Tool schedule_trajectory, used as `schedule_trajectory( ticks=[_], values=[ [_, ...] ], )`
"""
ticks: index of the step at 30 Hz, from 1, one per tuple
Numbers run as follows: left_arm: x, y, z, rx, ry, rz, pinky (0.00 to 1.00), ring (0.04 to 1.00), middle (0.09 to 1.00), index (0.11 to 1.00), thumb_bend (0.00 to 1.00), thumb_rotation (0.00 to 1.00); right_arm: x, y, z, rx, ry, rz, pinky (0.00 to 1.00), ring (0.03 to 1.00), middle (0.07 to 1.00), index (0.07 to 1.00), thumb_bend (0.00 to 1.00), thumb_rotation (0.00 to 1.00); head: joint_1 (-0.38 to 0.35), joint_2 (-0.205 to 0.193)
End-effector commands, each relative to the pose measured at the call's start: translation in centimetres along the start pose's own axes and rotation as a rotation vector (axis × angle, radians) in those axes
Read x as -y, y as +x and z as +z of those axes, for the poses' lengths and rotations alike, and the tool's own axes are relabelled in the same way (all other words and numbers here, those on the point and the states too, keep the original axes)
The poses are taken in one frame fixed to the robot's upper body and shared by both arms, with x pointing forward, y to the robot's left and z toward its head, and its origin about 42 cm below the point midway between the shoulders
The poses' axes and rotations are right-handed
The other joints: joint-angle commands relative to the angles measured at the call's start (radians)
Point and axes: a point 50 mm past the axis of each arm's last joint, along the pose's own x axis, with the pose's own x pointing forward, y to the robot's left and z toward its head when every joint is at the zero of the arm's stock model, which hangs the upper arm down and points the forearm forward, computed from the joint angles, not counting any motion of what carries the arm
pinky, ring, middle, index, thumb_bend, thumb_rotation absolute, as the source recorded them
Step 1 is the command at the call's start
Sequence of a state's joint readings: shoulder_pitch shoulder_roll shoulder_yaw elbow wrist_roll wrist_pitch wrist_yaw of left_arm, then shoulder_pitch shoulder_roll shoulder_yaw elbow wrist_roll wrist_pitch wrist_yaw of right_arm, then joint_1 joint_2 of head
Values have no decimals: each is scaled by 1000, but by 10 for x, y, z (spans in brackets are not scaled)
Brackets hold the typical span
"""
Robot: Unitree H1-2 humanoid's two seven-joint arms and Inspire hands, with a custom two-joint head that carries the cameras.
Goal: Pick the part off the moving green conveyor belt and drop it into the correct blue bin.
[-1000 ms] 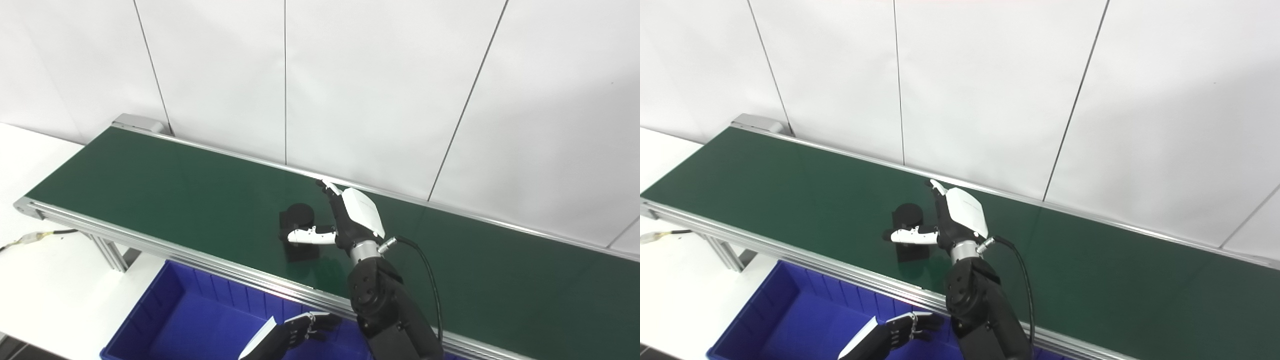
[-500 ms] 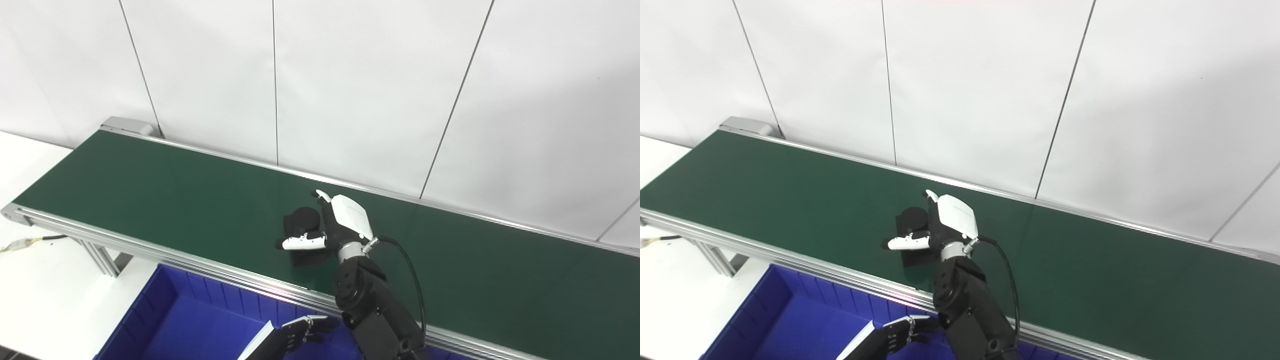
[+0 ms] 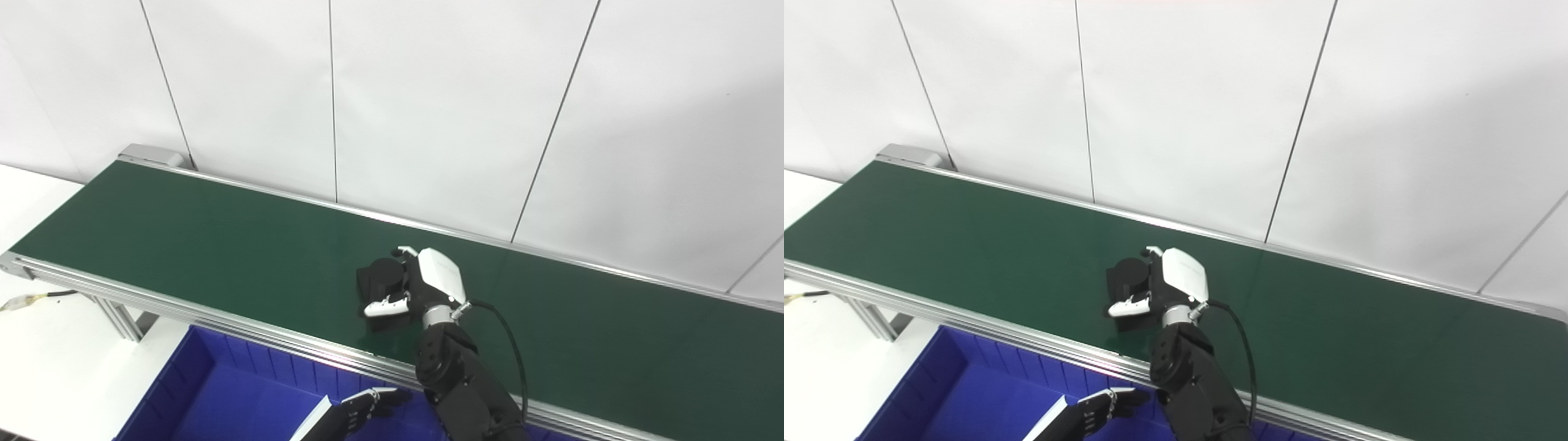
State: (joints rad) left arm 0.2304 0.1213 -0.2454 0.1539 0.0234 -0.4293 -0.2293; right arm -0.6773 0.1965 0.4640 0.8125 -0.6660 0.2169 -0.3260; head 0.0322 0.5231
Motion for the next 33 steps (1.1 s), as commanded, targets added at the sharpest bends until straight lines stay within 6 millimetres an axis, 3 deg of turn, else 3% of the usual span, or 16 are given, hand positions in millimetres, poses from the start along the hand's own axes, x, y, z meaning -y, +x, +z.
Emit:
schedule_trajectory(
  ticks=[1,7,19,22,25,33],
  values=[
    [-3,5,12,79,2,11,843,867,854,787,905,136,10,4,20,129,41,-122,269,362,443,553,526,4,1,0],
    [-4,7,12,79,20,13,851,869,854,790,904,153,10,0,18,177,73,-221,184,254,474,490,523,0,2,0],
    [-5,9,14,88,23,12,850,872,861,792,901,151,21,-9,15,201,108,-348,121,177,470,489,525,0,-6,10],
    [-5,8,16,94,23,13,843,872,863,793,899,149,29,-17,10,193,140,-374,143,211,472,490,525,0,-11,18],
    [-4,5,18,101,14,16,848,876,865,795,895,130,39,-30,5,202,182,-417,154,226,472,489,525,0,-27,35],
    [-4,-3,21,103,9,14,829,878,872,807,856,90,67,-94,-17,198,221,-465,249,337,480,490,523,0,-109,75]
  ],
)
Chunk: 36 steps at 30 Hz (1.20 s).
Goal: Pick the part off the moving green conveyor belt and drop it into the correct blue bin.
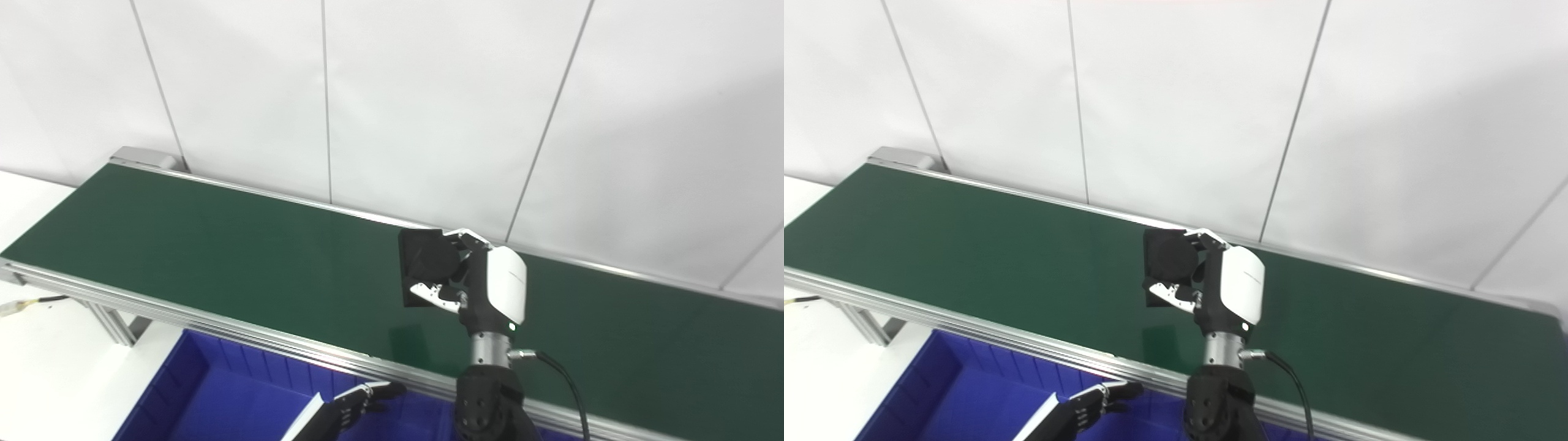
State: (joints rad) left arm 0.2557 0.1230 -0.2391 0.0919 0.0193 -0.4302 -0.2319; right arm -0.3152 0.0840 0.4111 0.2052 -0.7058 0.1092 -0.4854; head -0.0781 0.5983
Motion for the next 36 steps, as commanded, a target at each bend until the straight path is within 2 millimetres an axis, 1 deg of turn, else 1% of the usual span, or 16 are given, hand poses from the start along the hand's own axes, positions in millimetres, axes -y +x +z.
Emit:
schedule_trajectory(
  ticks=[1,2,5,7,8,10,12,13,15,18,22,24,25,28,31,36],
  values=[
    [-3,1,9,64,0,-1,831,881,875,811,851,92,17,-2,17,59,35,-49,267,354,481,489,523,0,-14,1],
    [-4,0,9,65,-6,-4,841,886,879,815,846,89,22,-9,17,60,46,-56,282,368,481,489,523,0,-25,3],
    [-5,-3,10,67,-15,-10,858,896,884,822,839,105,33,-26,19,59,71,-71,309,390,447,541,516,0,-66,18],
    [-7,-4,10,67,-13,-12,864,897,884,822,835,109,37,-33,20,54,77,-77,318,397,444,545,515,0,-69,20],
    [-8,-5,11,68,-10,-13,866,897,883,821,834,110,40,-37,20,51,72,-81,320,399,444,546,515,0,-87,32],
    [-11,-7,12,70,-6,-13,872,896,881,822,830,107,47,-44,21,44,62,-88,314,392,440,547,514,0,-105,41],
    [-16,-9,12,70,-3,-11,863,883,873,824,825,101,53,-53,21,35,54,-94,275,359,432,546,514,0,-132,34],
    [-18,-11,13,69,-1,-10,860,880,872,824,824,101,56,-57,21,32,51,-95,268,352,430,545,514,0,-149,44],
    [-22,-14,13,66,6,-8,847,875,870,822,828,99,60,-66,18,23,48,-92,262,344,470,501,522,0,-157,52],
    [-26,-17,13,64,8,-8,846,872,864,819,838,111,67,-80,12,5,41,-86,292,364,480,490,523,0,-165,63],
    [-32,-20,14,64,7,0,837,868,858,815,852,127,77,-105,1,-7,45,-85,282,353,480,489,524,0,-164,93],
    [-32,-21,15,71,-1,-2,841,870,859,816,854,121,81,-112,-3,-15,50,-83,289,359,480,488,524,0,-160,98],
    [-32,-21,16,78,-8,-4,847,874,862,820,846,92,82,-117,-5,-19,48,-80,294,365,480,488,524,0,-157,104],
    [-32,-20,20,96,-17,-2,850,874,861,819,845,59,85,-130,-12,-37,42,-70,295,362,480,488,524,0,-150,127],
    [-32,-18,23,103,-22,-4,850,877,866,822,842,66,88,-141,-18,-59,47,-53,319,378,480,488,524,0,-147,139],
    [-32,-14,27,110,-33,-1,852,884,872,826,832,50,90,-152,-27,-97,30,-25,319,382,481,489,523,0,-130,162]
  ],
)
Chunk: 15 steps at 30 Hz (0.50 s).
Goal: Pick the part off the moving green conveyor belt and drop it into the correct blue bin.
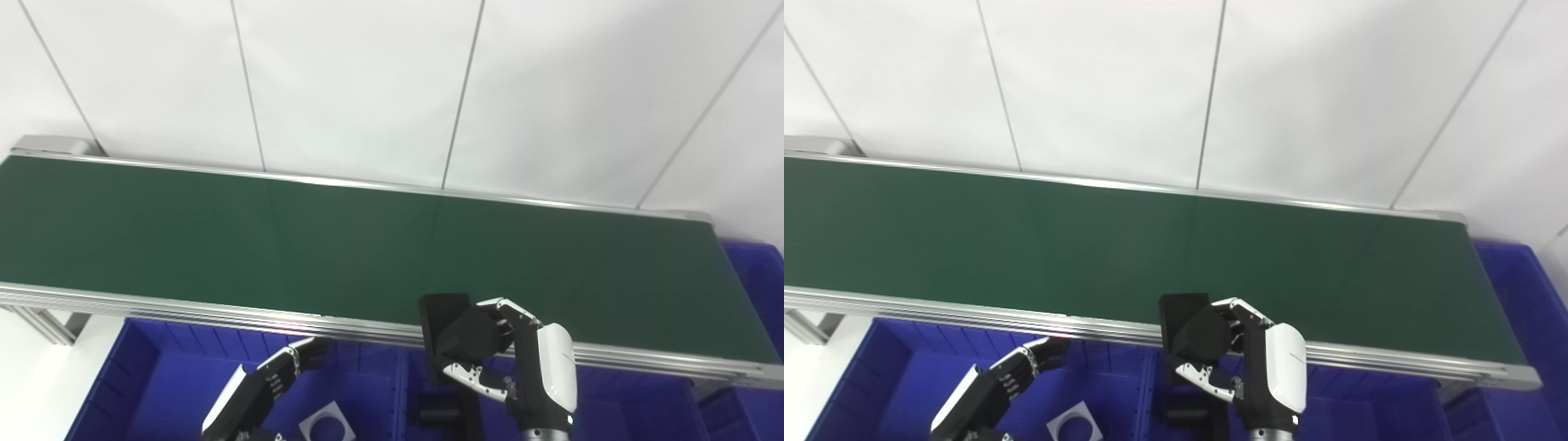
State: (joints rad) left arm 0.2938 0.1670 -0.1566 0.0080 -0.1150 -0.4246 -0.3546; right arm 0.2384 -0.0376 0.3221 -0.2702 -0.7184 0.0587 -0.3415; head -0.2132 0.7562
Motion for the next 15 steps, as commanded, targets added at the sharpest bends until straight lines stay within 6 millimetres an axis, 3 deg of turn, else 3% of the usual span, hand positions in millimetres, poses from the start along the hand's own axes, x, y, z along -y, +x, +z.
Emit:
schedule_trajectory(
  ticks=[1,15],
  values=[
    [-3,7,11,58,14,-1,849,882,870,825,833,58,6,3,10,72,31,-30,317,382,481,489,523,0,7,7],
    [-3,21,23,79,46,17,816,860,855,822,839,104,0,1,-27,-109,46,25,324,386,481,489,523,0,29,73]
  ],
)
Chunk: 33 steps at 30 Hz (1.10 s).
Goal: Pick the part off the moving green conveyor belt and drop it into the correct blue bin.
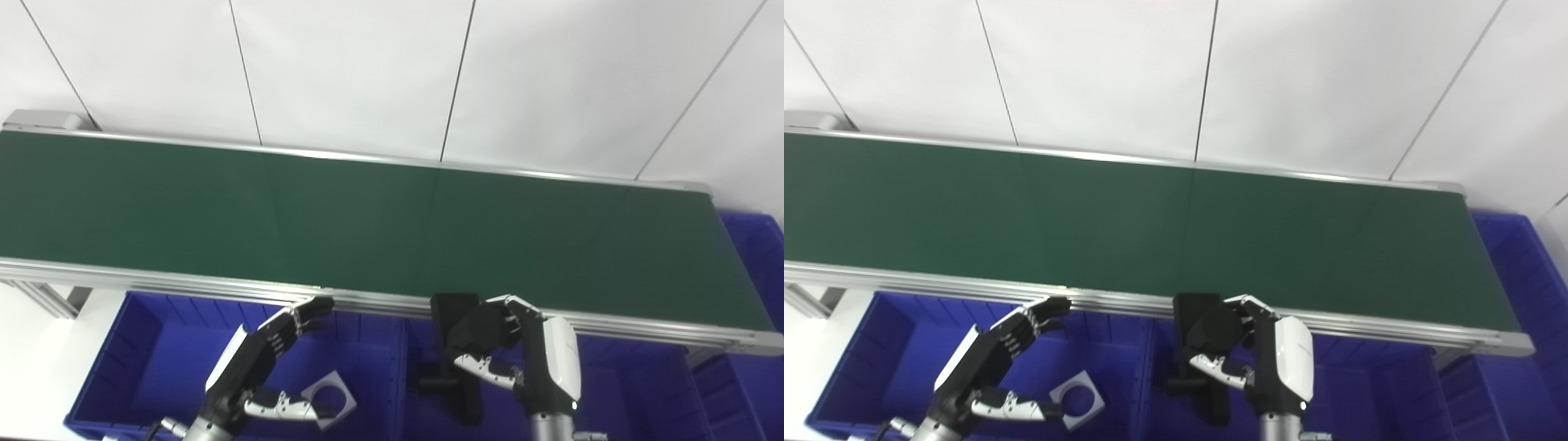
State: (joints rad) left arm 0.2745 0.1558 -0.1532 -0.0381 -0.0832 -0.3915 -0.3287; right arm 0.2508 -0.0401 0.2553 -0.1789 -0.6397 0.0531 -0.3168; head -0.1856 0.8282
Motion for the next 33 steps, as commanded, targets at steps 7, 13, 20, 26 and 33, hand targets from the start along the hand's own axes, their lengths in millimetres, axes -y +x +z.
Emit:
schedule_trajectory(
  ticks=[7,13,20,26,33],
  values=[
    [-5,13,17,55,16,18,816,862,858,822,822,74,9,8,-5,-82,-14,28,328,396,483,490,523,0,-4,29],
    [-6,14,20,57,12,15,818,861,859,824,819,74,14,7,-12,-137,-62,54,336,409,441,545,514,0,-10,51],
    [-8,13,23,51,6,22,823,863,858,815,828,79,23,4,-17,-159,-153,13,421,483,455,544,520,0,-17,61],
    [-8,15,24,52,11,17,814,861,856,817,822,70,40,-1,-13,-189,-281,88,529,634,684,745,809,275,-23,68],
    [-8,13,26,40,3,23,818,857,851,807,834,84,49,-12,-5,-224,-247,108,729,820,842,818,905,351,-27,74]
  ],
)
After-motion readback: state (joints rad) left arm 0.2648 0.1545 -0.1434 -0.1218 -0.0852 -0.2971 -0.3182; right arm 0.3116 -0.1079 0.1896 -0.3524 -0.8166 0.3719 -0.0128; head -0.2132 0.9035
